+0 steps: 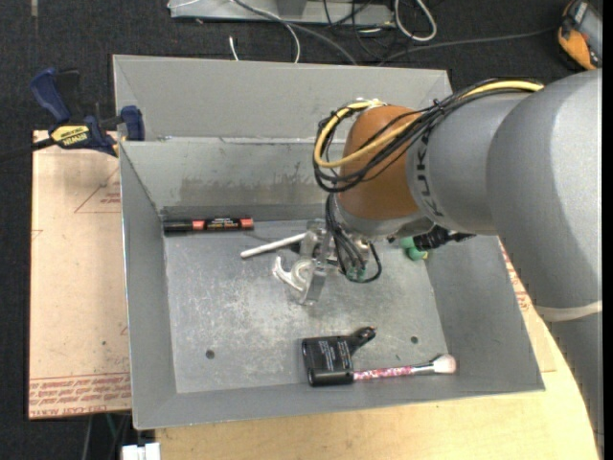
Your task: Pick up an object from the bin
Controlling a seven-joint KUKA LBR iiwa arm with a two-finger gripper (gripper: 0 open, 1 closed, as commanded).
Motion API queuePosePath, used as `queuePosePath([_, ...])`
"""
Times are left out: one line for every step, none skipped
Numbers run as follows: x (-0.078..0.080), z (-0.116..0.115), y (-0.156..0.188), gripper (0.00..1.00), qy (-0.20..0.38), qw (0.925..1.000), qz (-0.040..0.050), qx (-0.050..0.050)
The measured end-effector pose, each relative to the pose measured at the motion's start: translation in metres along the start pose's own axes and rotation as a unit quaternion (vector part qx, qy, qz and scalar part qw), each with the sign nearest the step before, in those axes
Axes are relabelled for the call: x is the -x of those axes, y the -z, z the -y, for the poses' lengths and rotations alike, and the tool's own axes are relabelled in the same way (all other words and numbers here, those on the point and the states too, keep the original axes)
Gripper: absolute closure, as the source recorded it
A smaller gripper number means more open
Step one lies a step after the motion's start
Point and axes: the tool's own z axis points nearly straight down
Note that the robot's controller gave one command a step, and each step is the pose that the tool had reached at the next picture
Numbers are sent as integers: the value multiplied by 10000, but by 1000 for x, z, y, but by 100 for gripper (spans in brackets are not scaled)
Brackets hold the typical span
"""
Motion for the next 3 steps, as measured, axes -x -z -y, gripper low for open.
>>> queuePosePath([-3,1,39,100,7,10000,-50,-13])
queuePosePath([-3,0,82,100,13,10000,-57,-13])
queuePosePath([-3,0,129,100,14,10000,-56,-12])
